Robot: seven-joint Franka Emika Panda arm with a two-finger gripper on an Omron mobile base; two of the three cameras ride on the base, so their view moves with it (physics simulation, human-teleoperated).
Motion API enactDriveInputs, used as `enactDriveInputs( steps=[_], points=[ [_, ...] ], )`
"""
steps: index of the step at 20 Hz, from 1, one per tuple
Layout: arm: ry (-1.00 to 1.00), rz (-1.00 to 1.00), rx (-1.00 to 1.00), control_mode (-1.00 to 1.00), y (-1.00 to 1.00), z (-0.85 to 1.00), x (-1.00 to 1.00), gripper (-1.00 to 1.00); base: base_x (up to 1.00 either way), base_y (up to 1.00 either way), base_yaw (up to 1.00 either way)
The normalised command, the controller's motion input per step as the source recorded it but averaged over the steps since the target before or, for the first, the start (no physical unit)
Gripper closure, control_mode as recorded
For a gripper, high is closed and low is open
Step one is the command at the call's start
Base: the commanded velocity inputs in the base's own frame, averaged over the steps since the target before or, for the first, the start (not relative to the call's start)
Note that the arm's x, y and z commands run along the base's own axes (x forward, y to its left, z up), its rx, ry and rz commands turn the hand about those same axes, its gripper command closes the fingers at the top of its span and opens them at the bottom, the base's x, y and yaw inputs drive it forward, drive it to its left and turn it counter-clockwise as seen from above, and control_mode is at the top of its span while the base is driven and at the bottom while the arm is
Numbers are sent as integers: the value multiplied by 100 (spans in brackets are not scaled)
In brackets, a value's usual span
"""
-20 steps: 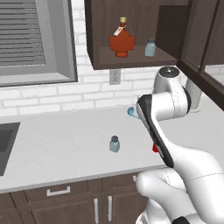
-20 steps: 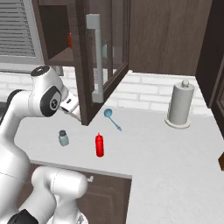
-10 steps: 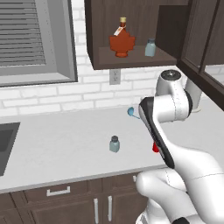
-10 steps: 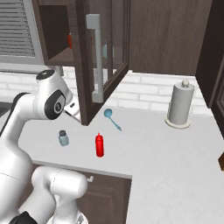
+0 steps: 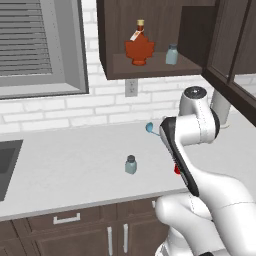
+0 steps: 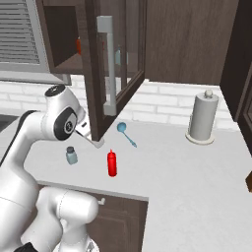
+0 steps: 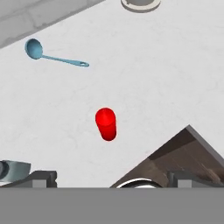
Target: Put the shaker and condiment bottle from the counter next to their counterparts in the cabinet.
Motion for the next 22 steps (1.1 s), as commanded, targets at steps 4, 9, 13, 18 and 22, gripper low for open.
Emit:
enactDriveInputs(
  steps=[4, 9, 13, 18, 22],
  points=[
    [0, -2, 0, -100, -11, -9, 0, -100, 0, 0, 0],
    [0, 0, 0, -100, -4, -14, 0, -100, 0, 0, 0],
    [-6, 0, -1, -100, 0, -28, 0, -100, 0, 0, 0],
    [-5, 0, -1, -100, 0, -21, 10, -100, 0, 0, 0],
    [0, 0, 0, -100, 0, -2, 19, -100, 0, 0, 0]
  ],
)
